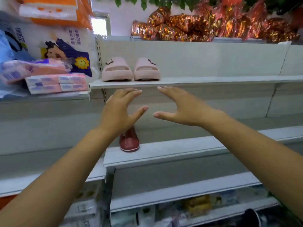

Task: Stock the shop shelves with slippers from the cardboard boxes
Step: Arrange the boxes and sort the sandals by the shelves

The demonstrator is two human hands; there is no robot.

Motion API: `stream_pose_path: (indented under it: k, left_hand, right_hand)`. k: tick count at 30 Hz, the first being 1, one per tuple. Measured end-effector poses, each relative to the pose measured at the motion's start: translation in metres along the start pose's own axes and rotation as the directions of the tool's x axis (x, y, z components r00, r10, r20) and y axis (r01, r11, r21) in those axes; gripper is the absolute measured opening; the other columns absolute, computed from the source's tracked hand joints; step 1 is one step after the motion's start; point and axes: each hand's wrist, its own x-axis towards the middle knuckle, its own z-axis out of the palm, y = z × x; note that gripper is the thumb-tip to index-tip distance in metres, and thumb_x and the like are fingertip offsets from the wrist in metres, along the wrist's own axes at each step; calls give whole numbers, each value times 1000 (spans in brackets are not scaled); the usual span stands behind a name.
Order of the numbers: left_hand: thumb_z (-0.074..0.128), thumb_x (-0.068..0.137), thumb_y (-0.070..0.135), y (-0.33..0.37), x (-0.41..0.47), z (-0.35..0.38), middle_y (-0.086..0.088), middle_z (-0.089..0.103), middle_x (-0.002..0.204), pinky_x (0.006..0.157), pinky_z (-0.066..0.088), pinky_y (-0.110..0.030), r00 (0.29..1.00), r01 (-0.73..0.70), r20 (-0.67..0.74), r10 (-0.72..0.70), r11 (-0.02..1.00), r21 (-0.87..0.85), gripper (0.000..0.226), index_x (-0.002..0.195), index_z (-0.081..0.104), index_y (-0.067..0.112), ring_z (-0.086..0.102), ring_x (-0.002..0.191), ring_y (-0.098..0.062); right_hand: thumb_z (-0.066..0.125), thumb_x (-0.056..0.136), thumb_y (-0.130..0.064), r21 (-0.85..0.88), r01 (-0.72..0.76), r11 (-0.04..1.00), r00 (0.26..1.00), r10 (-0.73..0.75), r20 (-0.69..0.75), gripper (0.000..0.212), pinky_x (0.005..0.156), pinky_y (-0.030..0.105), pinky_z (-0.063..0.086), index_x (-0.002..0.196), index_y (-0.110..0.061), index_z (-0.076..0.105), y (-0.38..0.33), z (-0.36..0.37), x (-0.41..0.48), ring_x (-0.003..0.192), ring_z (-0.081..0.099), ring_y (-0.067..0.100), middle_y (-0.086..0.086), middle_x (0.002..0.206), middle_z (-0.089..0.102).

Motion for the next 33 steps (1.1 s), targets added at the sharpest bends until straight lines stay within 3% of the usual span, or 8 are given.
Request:
stream_pose_path:
  k: [3, 7, 11, 14, 22, 27, 31, 33]
  left_hand:
    - [64, 88, 57, 4, -38, 17, -4, 65, 130, 98, 50, -49, 994, -1, 112, 0, 1000, 3, 61, 133, 65, 17, 59, 119, -25]
    - [61, 86, 64, 7, -88, 44, -4, 65, 130, 100, 49, -48, 958, 41, 283, -40, 999, 2, 69, 134, 62, 15, 60, 117, -27]
    - [60, 88, 63, 10, -140, 70, -6, 62, 136, 106, 46, -45, 924, 52, 380, -37, 998, -27, 68, 138, 60, 16, 57, 125, -28]
    - [63, 88, 60, 13, -178, 87, -5, 61, 138, 109, 41, -41, 892, 75, 452, -27, 993, -88, 68, 139, 58, 16, 53, 127, -24]
    - [60, 86, 62, 25, -271, 130, -7, 62, 138, 112, 41, -48, 768, 150, 640, 12, 969, -197, 70, 138, 60, 15, 56, 126, -29]
    - [63, 85, 61, 35, -318, 145, -4, 62, 136, 105, 43, -44, 656, 168, 748, 100, 947, -273, 68, 137, 60, 18, 54, 123, -26]
    - [55, 83, 64, 46, -343, 157, -9, 66, 129, 103, 49, -51, 534, 82, 813, 232, 943, -323, 71, 130, 65, 13, 61, 117, -33]
    - [51, 82, 64, 53, -351, 164, -11, 66, 129, 103, 48, -57, 475, 57, 834, 280, 936, -346, 73, 131, 65, 12, 63, 118, -34]
  right_hand:
    - [59, 81, -78, 9, -57, 998, 995, 57, 77, 99, 123, 35, 23, 160, -30, 24, 8, 28, -35, 151, 25, 15, -2, 165, 28]
    - [55, 81, -82, -65, -147, 987, 972, 157, 173, 98, 117, 43, 36, 159, -32, 25, 21, 71, -80, 148, 31, 19, -7, 165, 28]
    - [54, 83, -80, -86, -218, 972, 928, 233, 290, 97, 118, 42, 33, 161, -35, 17, 25, 111, -123, 152, 22, 18, -8, 168, 20]
    - [56, 84, -78, -48, -321, 946, 866, 314, 389, 97, 121, 41, 28, 161, -37, 14, 25, 140, -157, 154, 16, 19, -9, 169, 14]
    - [56, 85, -75, -102, -525, 845, 690, 492, 530, 96, 122, 41, 27, 162, -32, 17, 14, 196, -242, 154, 17, 21, -5, 169, 16]
    - [54, 80, -82, -147, -687, 711, 511, 618, 597, 105, 122, 40, 28, 162, -28, 17, 8, 228, -305, 154, 20, 24, -3, 169, 17]
    - [28, 66, -98, -205, -755, 622, 427, 705, 567, 119, 109, 45, 43, 160, -24, 27, 4, 248, -364, 141, 41, 33, 5, 163, 33]
    - [31, 66, -97, -203, -792, 576, 392, 734, 555, 119, 107, 48, 45, 157, -20, 35, 1, 255, -394, 137, 46, 37, 11, 158, 41]
